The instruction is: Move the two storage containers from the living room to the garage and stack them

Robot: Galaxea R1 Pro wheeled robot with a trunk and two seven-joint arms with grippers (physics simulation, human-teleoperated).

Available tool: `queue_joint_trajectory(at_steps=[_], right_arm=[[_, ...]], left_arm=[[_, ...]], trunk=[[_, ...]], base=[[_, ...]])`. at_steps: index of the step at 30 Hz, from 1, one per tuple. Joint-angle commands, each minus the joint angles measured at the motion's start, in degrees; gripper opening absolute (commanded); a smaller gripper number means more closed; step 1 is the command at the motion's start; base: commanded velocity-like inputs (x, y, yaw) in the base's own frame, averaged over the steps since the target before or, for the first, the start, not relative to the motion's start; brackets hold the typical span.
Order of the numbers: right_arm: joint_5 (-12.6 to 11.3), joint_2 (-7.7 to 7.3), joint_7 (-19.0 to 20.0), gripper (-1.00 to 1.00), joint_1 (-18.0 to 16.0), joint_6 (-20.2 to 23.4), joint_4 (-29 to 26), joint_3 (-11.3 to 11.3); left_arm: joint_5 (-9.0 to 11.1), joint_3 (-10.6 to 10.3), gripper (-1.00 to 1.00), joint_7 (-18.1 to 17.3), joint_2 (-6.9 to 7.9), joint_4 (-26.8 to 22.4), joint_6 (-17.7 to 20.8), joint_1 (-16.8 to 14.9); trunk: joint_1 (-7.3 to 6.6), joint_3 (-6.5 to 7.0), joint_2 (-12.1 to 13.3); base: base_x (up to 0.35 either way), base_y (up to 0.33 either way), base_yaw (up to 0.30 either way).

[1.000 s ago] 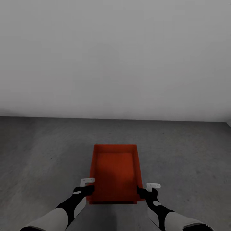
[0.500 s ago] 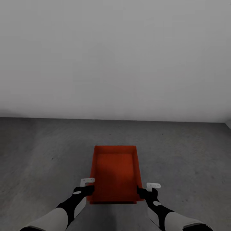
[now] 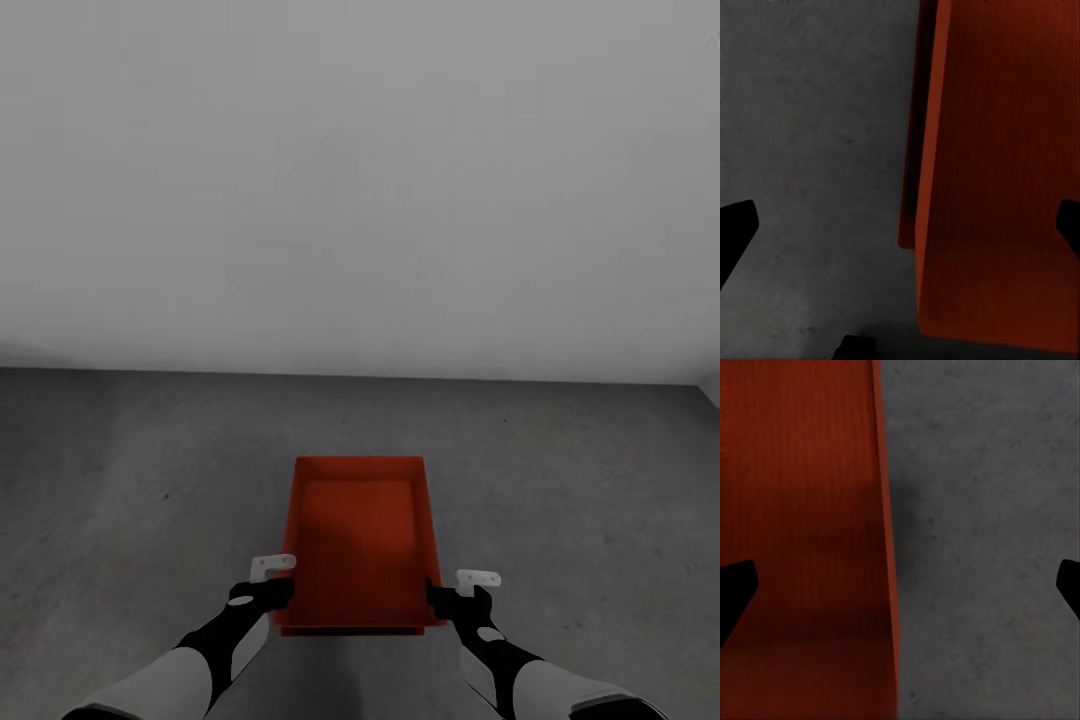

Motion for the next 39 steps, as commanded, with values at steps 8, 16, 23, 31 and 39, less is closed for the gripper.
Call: queue_joint_trajectory(at_steps=[8, 16, 23, 31, 39], right_arm=[[-0.52, 0.02, -0.16, 1.00, -0.03, -0.18, 0.06, 0.50], [-0.52, 0.02, -0.16, 1.00, -0.03, -0.18, 0.06, 0.50], [-0.52, -0.02, -0.16, 1.00, -0.03, -0.18, 0.06, 0.50], [-0.52, -0.07, -0.16, 1.00, -0.03, -0.18, 0.06, 0.50], [-0.52, -0.07, -0.16, 1.00, -0.03, -0.18, 0.06, 0.50]], left_arm=[[0.57, -0.54, 1.00, 0.32, 0.02, -0.03, -0.01, -0.02], [0.57, -0.55, 1.00, 0.32, 0.02, -0.03, -0.01, -0.02], [0.57, -0.55, 1.00, 0.32, 0.02, -0.03, -0.03, -0.02], [0.57, -0.55, 1.00, 0.32, -0.05, -0.03, -0.04, -0.02], [0.57, -0.55, 1.00, 0.32, -0.07, -0.03, -0.04, -0.02]], trunk=[[-1.76, 1.41, 3.20], [-3.52, 2.84, 6.41], [-5.06, 4.10, 9.22], [-6.81, 5.54, 12.42], [-8.57, 6.97, 15.63]], base=[[0.000, 0.000, 0.000], [0.000, 0.000, 0.000], [0.000, 0.000, 0.000], [0.000, 0.000, 0.000], [0.000, 0.000, 0.000]])
